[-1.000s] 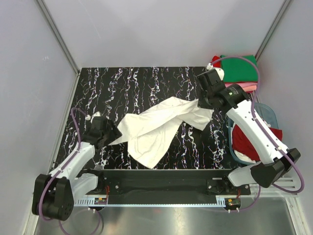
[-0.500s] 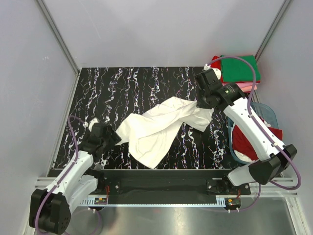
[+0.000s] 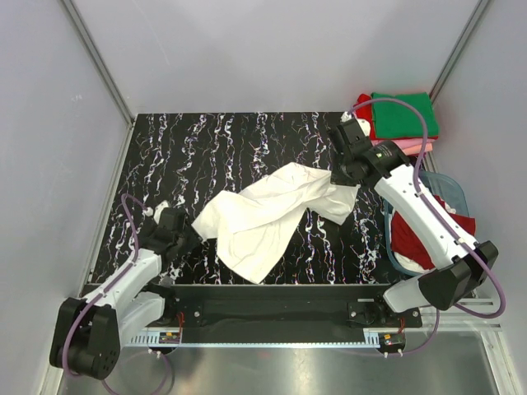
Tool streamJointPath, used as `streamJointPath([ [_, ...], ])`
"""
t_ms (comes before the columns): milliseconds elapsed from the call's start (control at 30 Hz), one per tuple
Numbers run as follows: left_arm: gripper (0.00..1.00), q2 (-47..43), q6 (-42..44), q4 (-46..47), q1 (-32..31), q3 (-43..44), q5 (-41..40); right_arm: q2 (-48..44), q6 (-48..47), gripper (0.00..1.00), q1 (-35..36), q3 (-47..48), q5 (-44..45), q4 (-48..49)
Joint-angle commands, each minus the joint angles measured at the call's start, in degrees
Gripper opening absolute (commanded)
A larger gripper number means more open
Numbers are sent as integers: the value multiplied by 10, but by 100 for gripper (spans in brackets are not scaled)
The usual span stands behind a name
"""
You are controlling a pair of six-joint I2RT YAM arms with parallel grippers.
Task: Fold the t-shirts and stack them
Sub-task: Flatten the tshirt out
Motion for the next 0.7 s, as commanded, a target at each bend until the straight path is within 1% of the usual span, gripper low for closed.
streamJointPath([
  [0, 40, 12, 0, 19, -1, -6, -2, -17, -9, 0, -9, -8, 1, 19],
  [33, 15, 12, 1, 21, -1, -2, -4, -19, -9, 0, -11, -11, -1, 20],
  [67, 4, 12, 6, 20, -1, 3, -4, -21, -7, 0, -12, -17, -3, 21],
  [100, 0, 9, 12, 15, -1, 11, -7, -22, -7, 0, -18, -20, -7, 21],
  [133, 0, 5, 22, -17, -1, 41, -12, -26, -5, 0, -22, -22, -12, 23],
  [167, 0, -18, 28, -37, -1, 61, -17, -31, -2, 0, -25, -21, -17, 24],
  [200, 0, -36, 35, -60, -1, 106, -36, -35, -2, 0, -28, -17, -16, 20],
  [233, 0, -54, 45, -109, -1, 133, -45, -48, 0, 0, -29, -10, -15, 16],
  [267, 0, -89, 52, -133, -1, 162, -52, -55, -2, 0, -28, 8, -11, 12],
  [300, 0, -103, 60, -155, -1, 225, -66, -63, -5, 0, -28, 19, -13, 7],
  [333, 0, -114, 79, -196, 0, 258, -71, -84, -9, 0, -28, 30, -17, 6],
  [367, 0, -127, 87, -216, 0, 293, -77, -95, -22, 0, -28, 54, -27, 6],
  [400, 0, -132, 96, -232, 0, 356, -84, -106, -30, 0, -28, 65, -36, 6],
  [467, 0, -138, 124, -267, 0, 415, -82, -141, -57, 0, -28, 98, -66, 8],
  [500, 0, -137, 134, -276, 0, 466, -74, -152, -62, 0, -27, 107, -68, 9],
  [533, 0, -135, 145, -302, 0, 492, -72, -171, -63, 0, -28, 117, -66, 6],
  [600, 0, -133, 156, -316, 0, 552, -52, -186, -80, 0, -28, 153, -74, -6],
  [667, 0, -140, 175, -324, 0, 585, -32, -209, -101, 0, -28, 181, -96, -8],
])
